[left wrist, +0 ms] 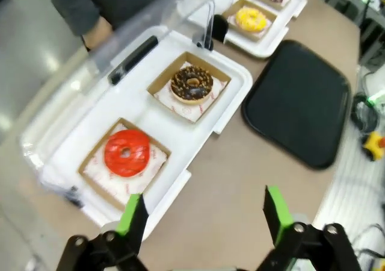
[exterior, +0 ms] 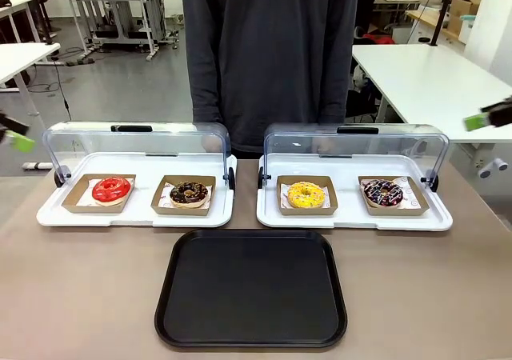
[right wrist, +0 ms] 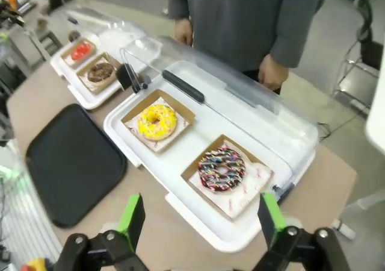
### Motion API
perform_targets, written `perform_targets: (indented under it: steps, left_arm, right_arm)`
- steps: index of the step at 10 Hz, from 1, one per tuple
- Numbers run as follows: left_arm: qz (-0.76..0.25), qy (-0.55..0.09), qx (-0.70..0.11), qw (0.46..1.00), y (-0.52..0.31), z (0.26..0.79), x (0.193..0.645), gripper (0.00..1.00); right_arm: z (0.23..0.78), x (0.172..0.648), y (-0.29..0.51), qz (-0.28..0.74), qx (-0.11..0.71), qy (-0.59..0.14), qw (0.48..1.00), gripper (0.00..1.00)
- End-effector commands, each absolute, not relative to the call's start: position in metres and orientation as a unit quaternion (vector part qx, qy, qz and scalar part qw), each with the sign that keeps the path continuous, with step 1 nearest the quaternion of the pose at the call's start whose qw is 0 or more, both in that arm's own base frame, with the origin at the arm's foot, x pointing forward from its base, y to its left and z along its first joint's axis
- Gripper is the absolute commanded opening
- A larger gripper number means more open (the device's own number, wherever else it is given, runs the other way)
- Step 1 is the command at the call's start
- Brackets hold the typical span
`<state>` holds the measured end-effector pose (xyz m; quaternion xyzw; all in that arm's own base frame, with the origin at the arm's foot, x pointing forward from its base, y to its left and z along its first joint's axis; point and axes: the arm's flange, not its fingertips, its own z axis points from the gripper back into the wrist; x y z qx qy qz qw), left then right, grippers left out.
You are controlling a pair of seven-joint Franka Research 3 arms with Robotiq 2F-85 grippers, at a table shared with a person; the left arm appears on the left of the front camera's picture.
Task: Move the second donut from the left to the tray.
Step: Pick up the Paper togo box containing the Donut indicated by the person and place it on the Handle tray.
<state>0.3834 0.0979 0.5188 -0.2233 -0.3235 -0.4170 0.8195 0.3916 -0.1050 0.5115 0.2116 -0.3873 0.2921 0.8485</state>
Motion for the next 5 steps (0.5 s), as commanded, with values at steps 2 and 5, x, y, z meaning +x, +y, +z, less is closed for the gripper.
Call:
perform_targets:
  steps: [2,5]
  left_arm:
    - [-0.389,-0.383,-0.286,0.787,0.175,0.516,0.383,1.0]
    - [-0.37,-0.442,-0.309,0.757,0.218,0.507,0.369,1.0]
  right_arm:
    - [0.489,0.387,-0.164,0.272,0.245,-0.406,0.837,1.0]
    - [0.478,0.378,-0.193,0.275,0.251,-0.436,0.819,1.0]
